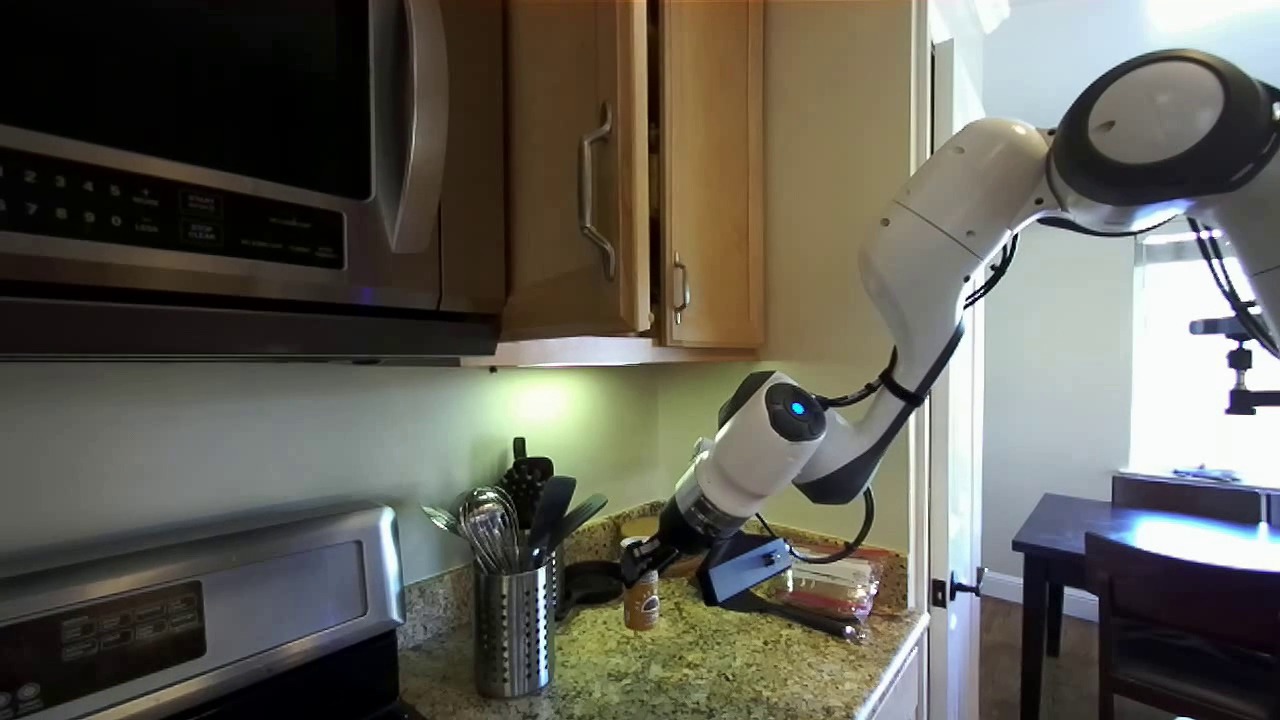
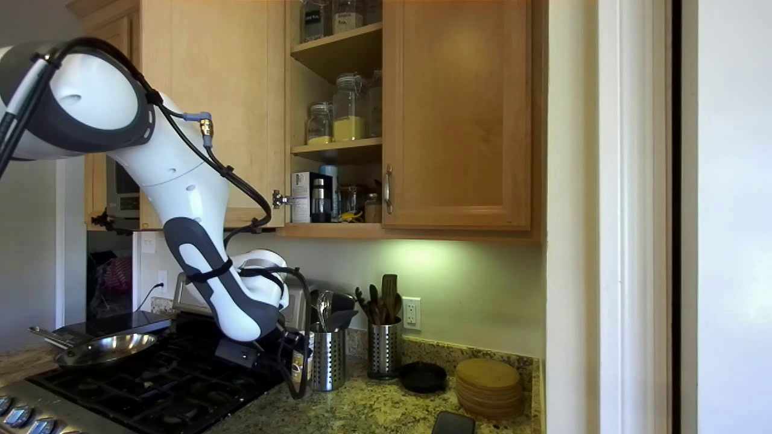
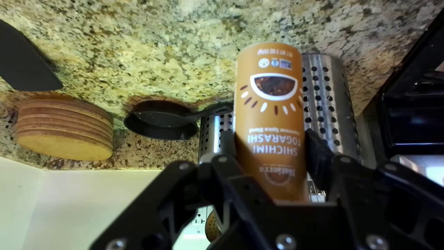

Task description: Open the cabinet door on the left, remove the brown bottle from the bottom shelf of the cabinet, and put the bottle on the counter

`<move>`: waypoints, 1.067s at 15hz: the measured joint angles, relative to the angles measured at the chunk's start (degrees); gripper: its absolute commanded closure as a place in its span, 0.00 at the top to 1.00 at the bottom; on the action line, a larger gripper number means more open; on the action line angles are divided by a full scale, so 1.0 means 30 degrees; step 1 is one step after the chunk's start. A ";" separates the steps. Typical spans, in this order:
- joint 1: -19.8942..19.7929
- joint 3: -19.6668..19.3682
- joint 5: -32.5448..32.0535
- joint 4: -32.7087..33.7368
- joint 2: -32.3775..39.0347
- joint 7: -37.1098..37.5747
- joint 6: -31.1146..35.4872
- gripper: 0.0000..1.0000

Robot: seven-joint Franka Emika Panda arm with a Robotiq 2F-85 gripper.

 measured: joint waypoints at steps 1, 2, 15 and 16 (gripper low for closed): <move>0.0000 0.0050 -0.0756 0.0189 0.0316 0.0710 -0.0072 0.26; -0.0001 0.0122 -0.1509 0.0355 0.0656 0.1410 -0.0215 0.26; -0.0013 0.1137 -0.7561 0.1709 0.4730 0.7276 -0.3609 0.77; -0.0015 0.1136 -0.7610 0.1720 0.4857 0.7360 -0.3717 0.81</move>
